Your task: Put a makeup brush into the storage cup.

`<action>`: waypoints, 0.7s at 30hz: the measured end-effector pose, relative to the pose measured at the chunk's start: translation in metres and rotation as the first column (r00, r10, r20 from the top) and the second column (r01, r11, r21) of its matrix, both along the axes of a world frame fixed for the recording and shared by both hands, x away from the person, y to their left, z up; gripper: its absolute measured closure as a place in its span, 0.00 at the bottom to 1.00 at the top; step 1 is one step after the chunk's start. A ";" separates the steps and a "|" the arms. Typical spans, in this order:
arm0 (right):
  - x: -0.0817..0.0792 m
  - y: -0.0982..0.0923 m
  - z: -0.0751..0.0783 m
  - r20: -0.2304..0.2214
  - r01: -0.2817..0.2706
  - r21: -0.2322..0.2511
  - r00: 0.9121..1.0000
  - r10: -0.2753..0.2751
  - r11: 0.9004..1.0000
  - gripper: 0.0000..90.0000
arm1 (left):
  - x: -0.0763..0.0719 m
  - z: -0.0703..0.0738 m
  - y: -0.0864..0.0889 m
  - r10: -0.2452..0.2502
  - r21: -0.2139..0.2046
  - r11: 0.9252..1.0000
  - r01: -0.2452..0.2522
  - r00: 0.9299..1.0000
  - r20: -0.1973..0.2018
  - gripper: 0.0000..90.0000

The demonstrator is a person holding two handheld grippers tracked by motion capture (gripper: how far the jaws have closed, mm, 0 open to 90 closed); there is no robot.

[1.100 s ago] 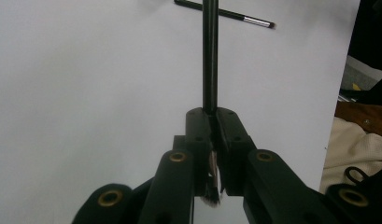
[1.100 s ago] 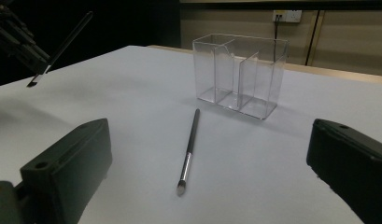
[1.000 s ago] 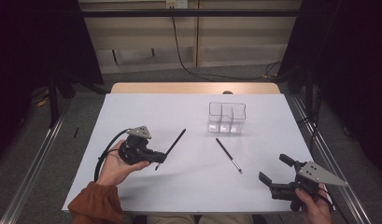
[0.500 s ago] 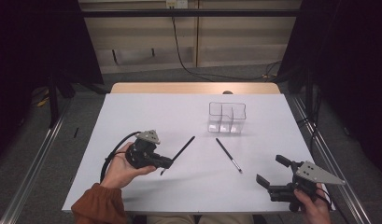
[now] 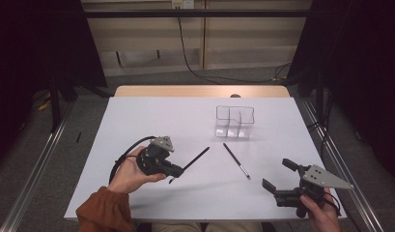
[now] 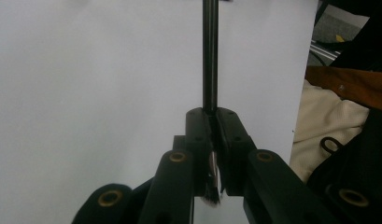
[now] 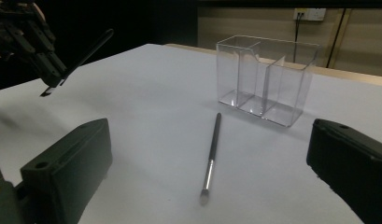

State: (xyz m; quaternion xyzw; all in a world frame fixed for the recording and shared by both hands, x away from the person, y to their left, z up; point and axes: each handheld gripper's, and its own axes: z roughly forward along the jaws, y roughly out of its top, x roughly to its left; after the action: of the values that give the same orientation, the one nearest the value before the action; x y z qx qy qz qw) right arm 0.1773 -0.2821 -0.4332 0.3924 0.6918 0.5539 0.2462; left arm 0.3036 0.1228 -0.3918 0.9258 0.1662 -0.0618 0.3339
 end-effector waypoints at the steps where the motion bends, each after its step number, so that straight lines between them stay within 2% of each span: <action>1: 0.000 0.002 0.000 -0.007 -0.002 0.007 1.000 0.003 1.000 0.00 | 0.000 0.000 -0.001 -0.009 0.004 1.000 0.009 1.000 -0.005 0.94; 3: 0.002 0.005 0.001 -0.024 0.000 0.006 1.000 0.000 1.000 0.00 | -0.002 -0.001 -0.005 -0.044 0.028 0.999 0.044 0.999 -0.005 0.94; 5: 0.004 0.008 0.000 -0.028 -0.014 -0.009 1.000 0.014 1.000 0.00 | -0.006 -0.001 -0.008 -0.061 0.025 0.998 0.062 0.998 -0.007 0.94; 8: 0.006 0.014 0.001 -0.045 -0.037 -0.012 0.998 0.036 0.999 0.00 | -0.007 -0.001 -0.010 -0.067 0.027 0.997 0.067 0.998 -0.005 0.94; 11: 0.009 0.020 0.004 -0.053 -0.072 -0.019 0.996 0.070 0.997 0.00 | -0.007 0.000 -0.011 -0.065 0.056 0.996 0.065 0.998 0.001 0.94; 13: 0.010 0.024 0.006 -0.078 -0.107 -0.031 0.992 0.104 0.994 0.00 | -0.008 0.000 -0.013 -0.076 0.067 0.995 0.077 0.997 -0.011 0.94; 15: 0.013 0.027 0.007 -0.093 -0.139 -0.028 0.986 0.136 0.990 0.00 | -0.008 0.001 -0.015 -0.092 0.087 0.992 0.093 0.996 -0.013 0.94; 20: 0.021 0.038 0.010 -0.080 -0.171 -0.050 0.983 0.167 0.984 0.00 | -0.008 0.004 -0.022 -0.125 0.133 0.983 0.125 0.992 -0.012 0.94; 21: 0.022 0.041 0.010 -0.089 -0.180 -0.053 0.981 0.175 0.982 0.00 | -0.008 0.005 -0.024 -0.133 0.138 0.981 0.133 0.991 -0.010 0.94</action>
State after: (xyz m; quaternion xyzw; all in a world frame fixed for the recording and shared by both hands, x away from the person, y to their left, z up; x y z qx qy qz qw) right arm 0.1993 -0.2415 -0.4227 0.3442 0.7503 0.5355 0.1783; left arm 0.2953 0.0991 -0.3870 0.9557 0.1078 -0.0725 0.2640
